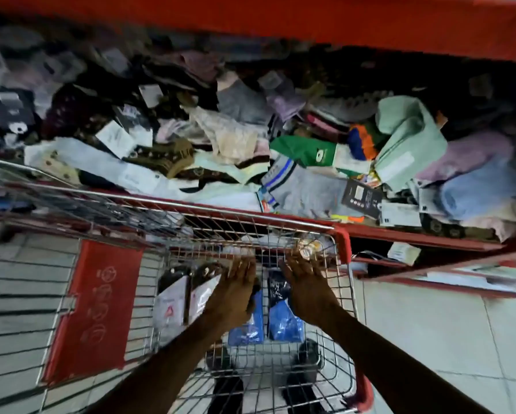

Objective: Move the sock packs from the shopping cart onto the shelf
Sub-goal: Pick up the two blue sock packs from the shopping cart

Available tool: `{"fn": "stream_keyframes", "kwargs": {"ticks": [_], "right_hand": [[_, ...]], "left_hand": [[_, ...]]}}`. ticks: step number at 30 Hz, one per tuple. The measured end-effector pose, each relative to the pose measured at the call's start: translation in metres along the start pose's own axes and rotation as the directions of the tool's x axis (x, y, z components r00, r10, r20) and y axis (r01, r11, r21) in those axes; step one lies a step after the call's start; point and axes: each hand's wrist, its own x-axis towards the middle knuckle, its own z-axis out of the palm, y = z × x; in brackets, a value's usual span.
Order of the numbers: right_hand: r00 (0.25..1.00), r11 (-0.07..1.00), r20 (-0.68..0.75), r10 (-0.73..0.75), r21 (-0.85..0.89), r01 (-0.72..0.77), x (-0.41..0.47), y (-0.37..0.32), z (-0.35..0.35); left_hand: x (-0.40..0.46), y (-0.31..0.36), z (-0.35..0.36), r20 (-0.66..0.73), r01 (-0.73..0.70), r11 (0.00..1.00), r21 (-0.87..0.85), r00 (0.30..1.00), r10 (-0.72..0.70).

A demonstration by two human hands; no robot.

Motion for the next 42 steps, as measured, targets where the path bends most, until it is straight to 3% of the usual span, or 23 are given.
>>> {"fn": "stream_keyframes", "kwargs": {"ticks": [2, 3, 8, 12, 15, 28, 36, 42], "right_hand": [[0.987, 1.0, 0.159, -0.028, 0.0, 0.028, 0.019, 0.001, 0.02], [0.977, 1.0, 0.213, -0.026, 0.019, 0.022, 0.028, 0.005, 0.029], [0.919, 0.996, 0.393, -0.038, 0.093, 0.001, 0.067, 0.011, 0.051], [0.904, 0.989, 0.421, -0.068, 0.151, 0.005, 0.089, 0.015, 0.064], [0.909, 0.994, 0.409, -0.084, 0.097, 0.048, 0.097, 0.019, 0.071], [0.896, 0.984, 0.444, -0.033, 0.171, -0.049, 0.076, 0.004, 0.058], [0.873, 0.916, 0.487, -0.035, 0.365, -0.167, 0.067, -0.008, 0.056], [0.881, 0.937, 0.464, -0.095, 0.341, -0.078, 0.052, -0.006, 0.035]], "left_hand": [[0.018, -0.004, 0.021, 0.23, 0.038, 0.997, -0.072, 0.973, -0.021], [0.026, -0.007, 0.03, 0.283, 0.054, 0.995, -0.085, 0.959, -0.028], [0.055, -0.018, 0.051, 0.418, 0.083, 0.99, -0.116, 0.908, -0.027], [0.068, -0.024, 0.055, 0.383, 0.06, 0.994, -0.094, 0.924, -0.02], [0.071, -0.025, 0.056, 0.368, 0.049, 0.995, -0.087, 0.93, -0.013], [0.059, -0.014, 0.04, 0.363, -0.114, 0.989, 0.091, 0.929, 0.074], [0.023, -0.01, 0.039, 0.384, -0.094, 0.988, -0.124, 0.914, 0.135], [-0.008, -0.013, 0.022, 0.291, -0.052, 0.965, -0.258, 0.948, 0.129]]}}
